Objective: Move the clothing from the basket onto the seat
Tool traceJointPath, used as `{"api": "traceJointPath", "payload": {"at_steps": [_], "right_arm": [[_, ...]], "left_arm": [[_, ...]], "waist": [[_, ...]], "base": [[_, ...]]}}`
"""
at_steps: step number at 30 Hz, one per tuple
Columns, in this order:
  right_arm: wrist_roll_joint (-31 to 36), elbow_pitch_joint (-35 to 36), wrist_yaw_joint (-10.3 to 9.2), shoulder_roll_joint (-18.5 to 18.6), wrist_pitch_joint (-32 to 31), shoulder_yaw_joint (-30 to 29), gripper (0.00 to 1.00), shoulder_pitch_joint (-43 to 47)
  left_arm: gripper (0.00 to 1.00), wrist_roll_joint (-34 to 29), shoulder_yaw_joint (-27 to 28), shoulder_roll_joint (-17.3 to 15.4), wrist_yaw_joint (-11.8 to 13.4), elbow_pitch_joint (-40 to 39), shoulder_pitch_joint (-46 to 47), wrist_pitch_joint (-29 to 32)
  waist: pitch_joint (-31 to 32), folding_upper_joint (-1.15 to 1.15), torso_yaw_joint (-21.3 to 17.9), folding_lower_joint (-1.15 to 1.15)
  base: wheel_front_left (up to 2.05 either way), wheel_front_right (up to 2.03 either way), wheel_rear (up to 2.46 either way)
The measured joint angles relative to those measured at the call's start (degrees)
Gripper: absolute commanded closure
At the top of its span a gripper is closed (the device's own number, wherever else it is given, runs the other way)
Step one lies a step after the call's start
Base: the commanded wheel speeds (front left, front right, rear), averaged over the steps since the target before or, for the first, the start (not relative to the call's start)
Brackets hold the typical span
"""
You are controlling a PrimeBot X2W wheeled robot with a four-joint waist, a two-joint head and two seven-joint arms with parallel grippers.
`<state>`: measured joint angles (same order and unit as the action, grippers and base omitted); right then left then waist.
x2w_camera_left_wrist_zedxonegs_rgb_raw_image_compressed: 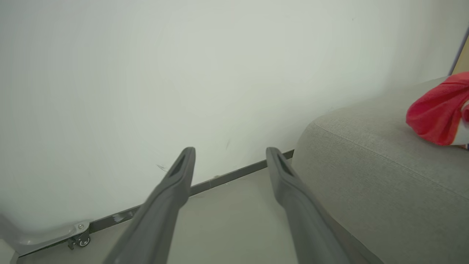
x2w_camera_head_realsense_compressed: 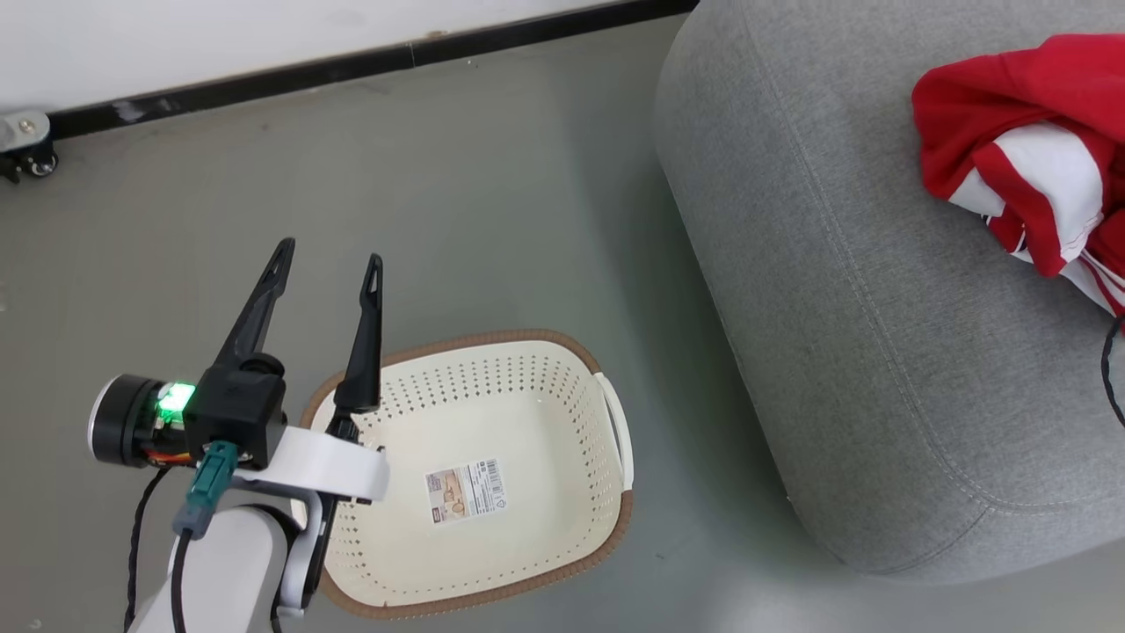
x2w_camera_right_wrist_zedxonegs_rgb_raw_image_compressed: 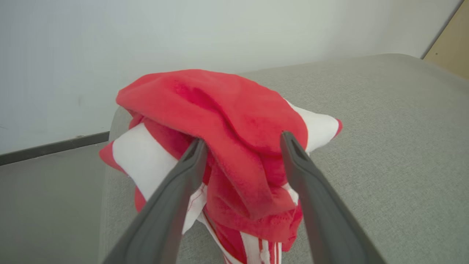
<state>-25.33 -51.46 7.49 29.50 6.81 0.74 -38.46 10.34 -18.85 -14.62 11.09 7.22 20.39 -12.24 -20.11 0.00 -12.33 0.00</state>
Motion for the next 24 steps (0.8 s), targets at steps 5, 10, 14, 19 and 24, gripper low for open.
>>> {"api": "traceJointPath", "payload": {"at_steps": [5, 10, 14, 19, 24], "right_arm": [[-0.87, 1.99, 0.0, 0.97, -0.02, 1.77, 0.0, 1.14], [-0.87, 4.97, 0.0, 1.76, 0.0, 3.57, 0.0, 1.91], [-0.87, 7.34, 0.0, 1.36, 0.35, 5.7, 0.0, 2.19], [-0.57, 11.13, 0.0, 0.77, 1.31, 8.67, 0.0, 2.11], [-0.26, 15.36, 0.0, -1.91, 2.43, 11.68, 0.0, 2.14]], "left_arm": [[0.0, 0.65, 0.9, 0.04, 0.53, 1.35, -1.69, -0.48], [0.0, 1.43, 1.22, 0.42, 0.59, 2.1, -2.86, -0.99], [0.0, 1.74, 1.58, 0.79, 0.77, 2.37, -3.39, -1.47], [0.0, 2.42, 2.11, 1.64, 1.55, 3.18, -5.3, -1.65], [0.0, 3.15, 3.35, 2.19, 2.56, 3.82, -8.11, -1.9]], "waist": [[1.9, 0.0, -0.12, 0.0], [4.02, 0.0, -0.16, 0.0], [5.81, 0.0, 0.0, 0.0], [8.13, 0.0, 0.51, 0.0], [10.98, 0.0, 1.54, 0.0]], "base": [[0.0, 0.0, 0.0], [0.0, 0.0, 0.0], [0.0, 0.0, 0.0], [0.0, 0.0, 0.0], [0.0, 0.0, 0.0]]}}
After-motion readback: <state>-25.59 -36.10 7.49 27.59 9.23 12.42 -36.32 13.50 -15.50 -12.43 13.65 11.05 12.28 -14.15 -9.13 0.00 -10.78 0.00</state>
